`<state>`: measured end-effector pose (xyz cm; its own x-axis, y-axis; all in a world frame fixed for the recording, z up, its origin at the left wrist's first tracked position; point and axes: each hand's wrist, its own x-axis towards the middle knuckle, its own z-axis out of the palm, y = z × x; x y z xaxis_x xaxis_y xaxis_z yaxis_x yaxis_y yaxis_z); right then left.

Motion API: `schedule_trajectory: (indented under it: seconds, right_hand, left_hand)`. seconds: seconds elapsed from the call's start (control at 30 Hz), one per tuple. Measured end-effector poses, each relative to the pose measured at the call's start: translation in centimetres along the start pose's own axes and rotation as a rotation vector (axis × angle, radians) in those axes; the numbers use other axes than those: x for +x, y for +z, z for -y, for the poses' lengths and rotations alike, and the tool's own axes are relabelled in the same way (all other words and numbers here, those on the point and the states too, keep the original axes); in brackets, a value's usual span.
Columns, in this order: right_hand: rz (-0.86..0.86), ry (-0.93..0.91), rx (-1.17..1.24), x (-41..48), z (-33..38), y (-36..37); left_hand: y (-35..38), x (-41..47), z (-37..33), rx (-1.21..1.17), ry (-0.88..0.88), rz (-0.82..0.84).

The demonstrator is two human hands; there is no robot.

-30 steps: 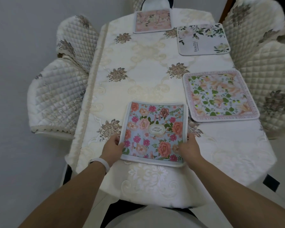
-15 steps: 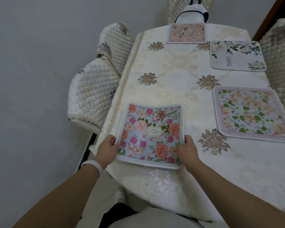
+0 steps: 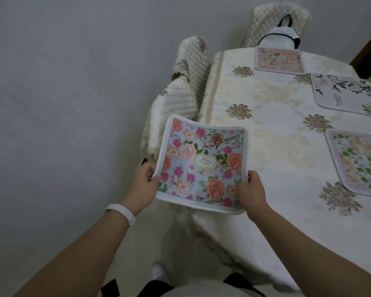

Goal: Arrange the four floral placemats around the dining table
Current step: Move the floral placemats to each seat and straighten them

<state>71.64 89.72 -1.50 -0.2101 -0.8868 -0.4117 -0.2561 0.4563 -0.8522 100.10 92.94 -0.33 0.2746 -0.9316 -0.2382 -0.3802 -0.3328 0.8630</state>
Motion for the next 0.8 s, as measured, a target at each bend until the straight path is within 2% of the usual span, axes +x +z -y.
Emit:
schedule_trajectory:
  seconds: [0.17,0.33,0.6,0.8]
  right_hand:
    - [-0.070,-0.044,0.004,-2.8,2.8,6.7]
    - [-0.096,-0.126,-0.009,-4.1,5.5,10.0]
    - [-0.127,-0.125,0.031,-1.4,8.9,12.1]
    - [-0.132,-0.077,0.095,4.9,10.7,14.6]
  left_hand:
    - [-7.0,1.3,1.7,-0.025,0.045,0.006]
    - [-11.5,3.6,2.6,-0.020,0.074,-0.009]
    - [-13.6,8.7,0.7,-0.083,0.099,0.008]
    - [-13.9,15.9,-1.6,-0.071,0.083,0.023]
